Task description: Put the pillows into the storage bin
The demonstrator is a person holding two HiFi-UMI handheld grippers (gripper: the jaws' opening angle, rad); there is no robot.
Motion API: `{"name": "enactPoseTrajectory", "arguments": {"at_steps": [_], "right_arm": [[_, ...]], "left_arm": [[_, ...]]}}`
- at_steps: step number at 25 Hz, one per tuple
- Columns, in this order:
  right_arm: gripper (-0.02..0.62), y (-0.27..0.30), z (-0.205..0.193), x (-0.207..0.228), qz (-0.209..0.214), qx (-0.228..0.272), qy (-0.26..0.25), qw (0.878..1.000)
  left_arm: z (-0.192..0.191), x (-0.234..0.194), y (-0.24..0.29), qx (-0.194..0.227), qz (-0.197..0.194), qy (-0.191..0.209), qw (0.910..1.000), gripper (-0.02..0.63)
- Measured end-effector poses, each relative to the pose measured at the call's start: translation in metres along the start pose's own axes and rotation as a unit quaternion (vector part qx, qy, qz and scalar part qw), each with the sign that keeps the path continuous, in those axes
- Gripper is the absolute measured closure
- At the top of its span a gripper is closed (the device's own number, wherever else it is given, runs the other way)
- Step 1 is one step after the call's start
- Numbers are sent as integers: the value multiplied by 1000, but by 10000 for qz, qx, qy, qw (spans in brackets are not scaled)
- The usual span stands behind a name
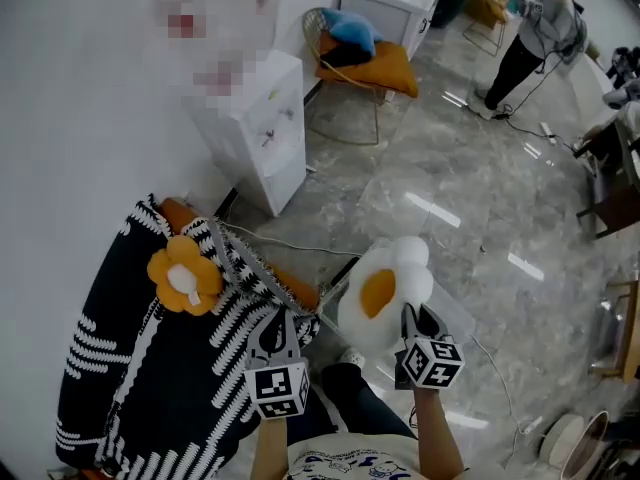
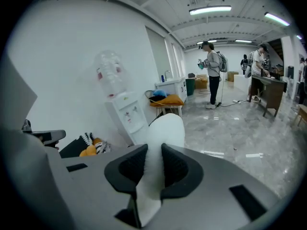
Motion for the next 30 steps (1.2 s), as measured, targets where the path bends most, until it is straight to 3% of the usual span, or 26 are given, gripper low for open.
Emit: {"name": "enactPoseTrajectory", "arguments": {"at_steps": [6, 14, 23, 30], "right_arm": [[506, 29, -12, 76, -377, -245, 91, 9989], [506, 57, -44, 146, -981, -567, 435, 9926], [506, 104, -105, 189, -1735, -1118, 539, 9770], [506, 164, -171, 215, -2051, -1564, 456, 9651]], "left_arm": [[1, 53, 66, -260, -334, 201, 9989, 593], [-12, 102, 135, -699, -963, 514, 9916, 594], [-48, 120, 210, -1321, -1681, 841, 9732, 592], [-98, 125, 270, -1740, -2218, 1043, 9537, 592]]}}
Point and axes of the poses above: the fingertips, and each gripper's own axes: y forward along the fingers, x to its right, z out of its top, the point moved 1 cm from there along -y, backward along the fingers, and after that the axes turned 15 degrees about -z, right-handed, at the moved point
